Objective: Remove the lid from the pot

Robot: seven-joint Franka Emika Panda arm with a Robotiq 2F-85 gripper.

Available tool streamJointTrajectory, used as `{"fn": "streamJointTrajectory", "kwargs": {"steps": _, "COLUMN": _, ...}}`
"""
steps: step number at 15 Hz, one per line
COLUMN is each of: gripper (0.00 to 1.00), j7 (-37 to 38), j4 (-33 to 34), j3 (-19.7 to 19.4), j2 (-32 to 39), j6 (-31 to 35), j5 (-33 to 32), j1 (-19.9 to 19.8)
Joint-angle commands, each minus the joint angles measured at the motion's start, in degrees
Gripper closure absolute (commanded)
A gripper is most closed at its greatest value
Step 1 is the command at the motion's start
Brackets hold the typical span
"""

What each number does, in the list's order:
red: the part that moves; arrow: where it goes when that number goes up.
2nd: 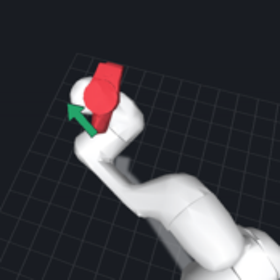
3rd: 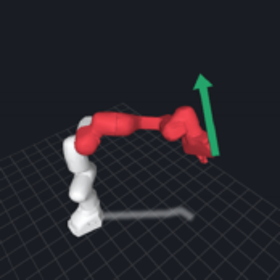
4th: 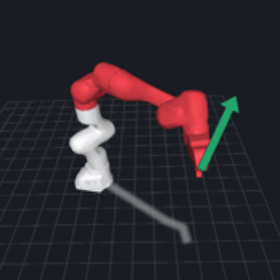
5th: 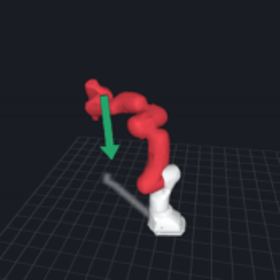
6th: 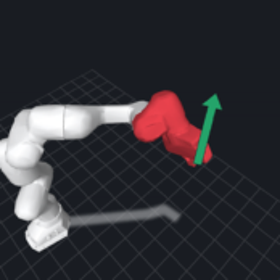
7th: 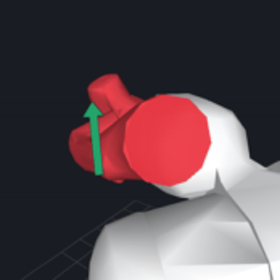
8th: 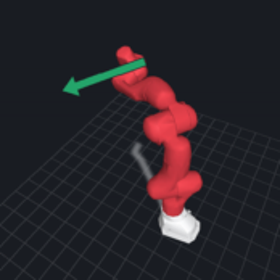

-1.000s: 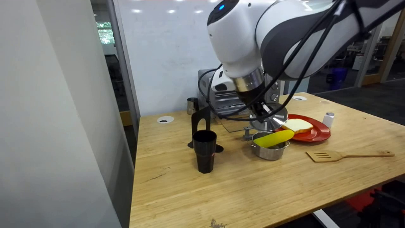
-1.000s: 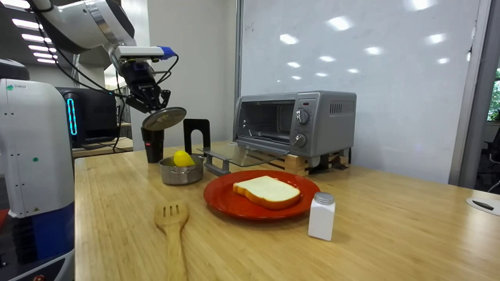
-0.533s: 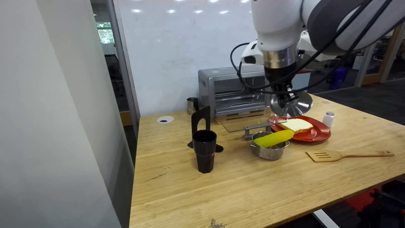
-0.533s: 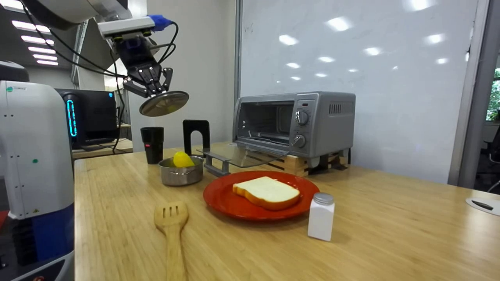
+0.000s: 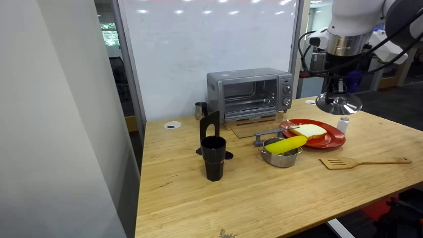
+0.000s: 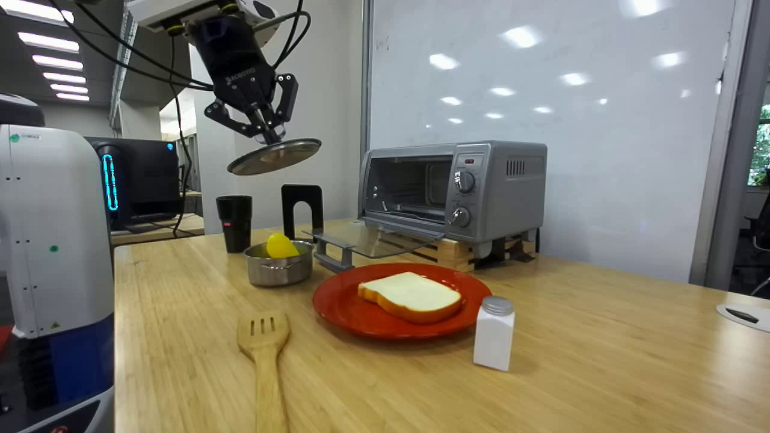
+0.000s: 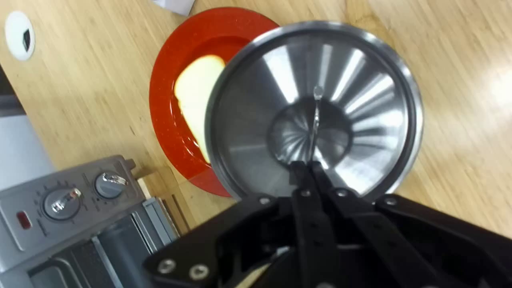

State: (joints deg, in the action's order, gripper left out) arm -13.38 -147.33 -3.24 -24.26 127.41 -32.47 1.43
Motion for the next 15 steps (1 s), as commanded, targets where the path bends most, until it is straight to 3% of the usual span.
{"fn": "streamJointTrajectory", "kwargs": {"steps": 1, "gripper": 0.99, "j7": 2.73, "j4": -6.95, "j3": -3.29, "j2": -6.7, "j6": 6.89, "j5": 1.46, "j1": -4.47}}
{"fn": "streamJointTrajectory", "kwargs": {"steps": 7, "gripper": 0.99, "j7": 6.38, "j4": -14.42, "j3": -9.35, "j2": -10.84, "j6": 18.75, "j5": 3.83, "j1": -13.33}}
{"fn": "streamJointTrajectory", "kwargs": {"steps": 8, "gripper": 0.99, "j7": 7.68, "j4": -13.45, "j3": -12.97, "j2": -9.42, "j6": 19.89, "j5": 3.0, "j1": -12.39}}
{"fn": "streamJointTrajectory", "kwargs": {"steps": 15, "gripper": 0.99, "j7": 9.9, "j4": -12.41, "j3": -27.97, "j2": -3.38, "j6": 30.68, "j5": 4.43, "j1": -10.81}}
